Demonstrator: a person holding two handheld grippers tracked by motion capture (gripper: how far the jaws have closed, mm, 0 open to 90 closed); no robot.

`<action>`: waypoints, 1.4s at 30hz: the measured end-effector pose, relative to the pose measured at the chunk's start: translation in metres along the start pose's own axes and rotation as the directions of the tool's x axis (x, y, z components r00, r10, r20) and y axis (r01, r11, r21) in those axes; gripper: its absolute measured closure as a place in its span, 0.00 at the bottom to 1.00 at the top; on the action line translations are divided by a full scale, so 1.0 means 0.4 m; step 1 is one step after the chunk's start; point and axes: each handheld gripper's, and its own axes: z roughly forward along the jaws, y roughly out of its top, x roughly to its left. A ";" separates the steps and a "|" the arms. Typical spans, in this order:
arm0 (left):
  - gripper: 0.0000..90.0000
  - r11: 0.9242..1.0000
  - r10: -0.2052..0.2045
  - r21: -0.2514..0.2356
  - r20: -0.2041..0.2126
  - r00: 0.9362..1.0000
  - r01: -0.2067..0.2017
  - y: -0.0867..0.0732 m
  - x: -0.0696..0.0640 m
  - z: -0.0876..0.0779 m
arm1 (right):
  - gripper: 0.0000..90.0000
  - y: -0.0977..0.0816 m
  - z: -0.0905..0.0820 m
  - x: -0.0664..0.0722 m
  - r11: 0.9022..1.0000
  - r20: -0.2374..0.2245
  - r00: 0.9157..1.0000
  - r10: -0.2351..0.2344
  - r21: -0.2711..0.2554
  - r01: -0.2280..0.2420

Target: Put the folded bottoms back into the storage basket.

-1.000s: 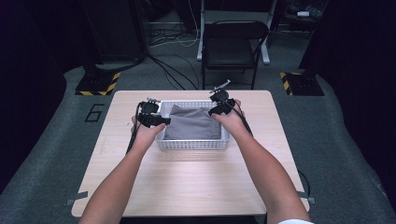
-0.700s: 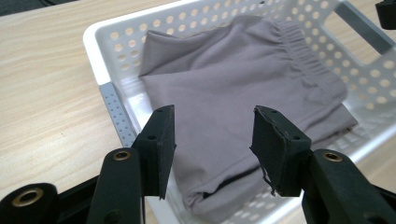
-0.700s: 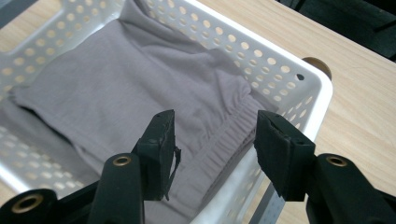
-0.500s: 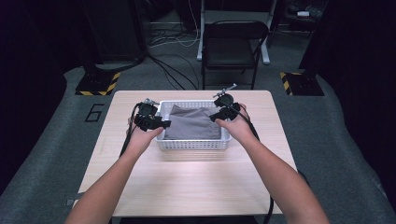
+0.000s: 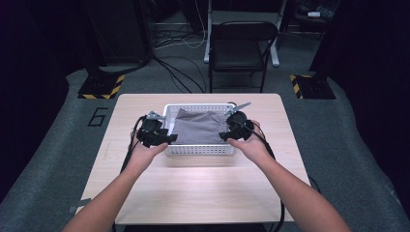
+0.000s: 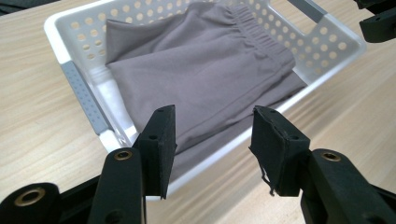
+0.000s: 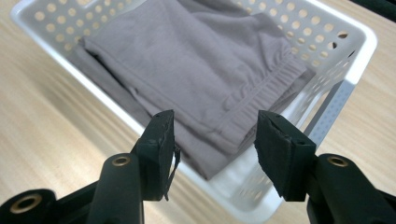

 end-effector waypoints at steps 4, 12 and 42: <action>0.55 1.000 -0.006 -0.010 0.014 1.000 0.006 -0.027 -0.009 -0.007 | 0.52 -0.025 -0.006 0.013 1.000 -0.005 1.000 -0.009 -0.002 0.009; 0.54 1.000 -0.008 -0.012 0.020 1.000 0.008 -0.106 -0.026 -0.016 | 0.52 -0.089 -0.012 0.046 1.000 0.001 1.000 -0.025 0.004 0.025; 0.50 0.991 -0.128 0.020 -0.055 0.990 0.129 -0.330 0.021 -0.038 | 0.49 -0.328 0.008 0.067 0.997 -0.011 0.997 0.082 -0.010 -0.083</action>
